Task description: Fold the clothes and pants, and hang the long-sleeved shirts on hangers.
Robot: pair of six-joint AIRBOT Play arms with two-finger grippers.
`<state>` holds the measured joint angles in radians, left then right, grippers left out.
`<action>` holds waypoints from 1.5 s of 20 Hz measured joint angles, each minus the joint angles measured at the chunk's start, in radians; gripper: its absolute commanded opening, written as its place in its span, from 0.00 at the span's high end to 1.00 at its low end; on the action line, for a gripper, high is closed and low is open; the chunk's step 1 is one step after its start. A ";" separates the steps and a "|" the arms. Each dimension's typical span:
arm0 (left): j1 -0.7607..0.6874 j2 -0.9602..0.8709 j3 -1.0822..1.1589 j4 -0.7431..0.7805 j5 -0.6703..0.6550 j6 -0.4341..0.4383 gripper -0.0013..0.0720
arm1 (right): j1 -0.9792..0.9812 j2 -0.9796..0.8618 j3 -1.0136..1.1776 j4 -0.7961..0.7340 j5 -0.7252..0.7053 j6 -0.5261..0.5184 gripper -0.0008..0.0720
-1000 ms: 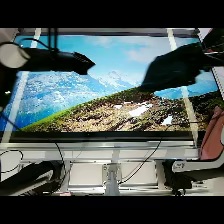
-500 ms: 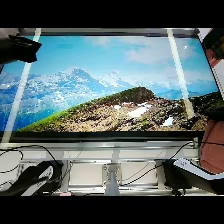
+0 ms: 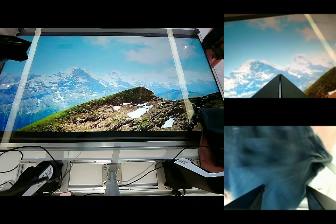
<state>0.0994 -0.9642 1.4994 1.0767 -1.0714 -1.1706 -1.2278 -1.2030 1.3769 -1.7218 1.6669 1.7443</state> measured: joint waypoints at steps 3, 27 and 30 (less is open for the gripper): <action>0.001 0.000 0.000 0.000 0.000 0.000 0.94 | -0.008 0.000 -0.029 -0.006 -0.011 -0.038 0.47; 0.001 0.000 0.000 0.000 0.001 0.000 0.94 | 0.931 0.137 0.035 0.345 -0.082 -0.269 0.93; 0.001 0.000 0.000 0.000 0.001 0.000 0.94 | 0.941 0.138 0.035 0.341 -0.085 -0.271 0.93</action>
